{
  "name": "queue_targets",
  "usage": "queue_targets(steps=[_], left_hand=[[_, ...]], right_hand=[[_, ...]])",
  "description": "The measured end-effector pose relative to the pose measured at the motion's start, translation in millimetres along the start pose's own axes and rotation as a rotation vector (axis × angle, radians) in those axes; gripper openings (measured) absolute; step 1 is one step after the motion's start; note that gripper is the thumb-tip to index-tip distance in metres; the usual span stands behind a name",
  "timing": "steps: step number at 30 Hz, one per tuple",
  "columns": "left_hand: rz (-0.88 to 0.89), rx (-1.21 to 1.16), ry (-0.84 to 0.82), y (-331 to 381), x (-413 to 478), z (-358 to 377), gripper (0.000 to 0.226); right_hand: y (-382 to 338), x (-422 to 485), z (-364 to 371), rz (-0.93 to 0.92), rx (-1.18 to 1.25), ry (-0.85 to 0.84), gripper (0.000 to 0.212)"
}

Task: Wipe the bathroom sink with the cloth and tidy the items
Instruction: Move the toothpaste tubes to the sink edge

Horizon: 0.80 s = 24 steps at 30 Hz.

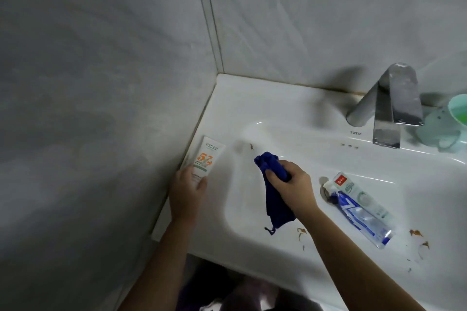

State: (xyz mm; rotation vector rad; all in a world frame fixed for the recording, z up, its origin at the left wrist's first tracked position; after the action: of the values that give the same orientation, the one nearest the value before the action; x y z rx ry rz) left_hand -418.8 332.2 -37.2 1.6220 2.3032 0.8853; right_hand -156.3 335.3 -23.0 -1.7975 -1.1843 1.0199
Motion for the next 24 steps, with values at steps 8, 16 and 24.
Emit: queue_targets(steps=[8,16,24], left_hand=[[0.223,0.136,0.1,12.7,-3.9,-6.9,0.055],[0.508,-0.169,-0.087,136.7,-76.0,63.4,0.043],[0.728,-0.151,-0.529,216.1,-140.0,200.9,0.036]], right_hand=[[21.4,-9.7,-19.5,0.032,-0.051,0.012,0.019],[84.6,-25.7,-128.2,0.204,0.05,0.242,0.013],[155.8,-36.6,-236.5,0.325,0.033,0.529,0.008]])
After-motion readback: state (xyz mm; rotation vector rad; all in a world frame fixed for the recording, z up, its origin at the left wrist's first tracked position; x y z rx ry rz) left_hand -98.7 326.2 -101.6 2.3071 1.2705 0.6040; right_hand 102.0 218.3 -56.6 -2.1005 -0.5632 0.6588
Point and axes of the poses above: each hand's wrist, its own x-axis towards the middle knuckle, its own z-axis out of the palm, y = z × x, the point moved 9 cm from there along x, towards the middle knuckle, and after that the axes turned 10 degrees about y, right-handed, at the moved point
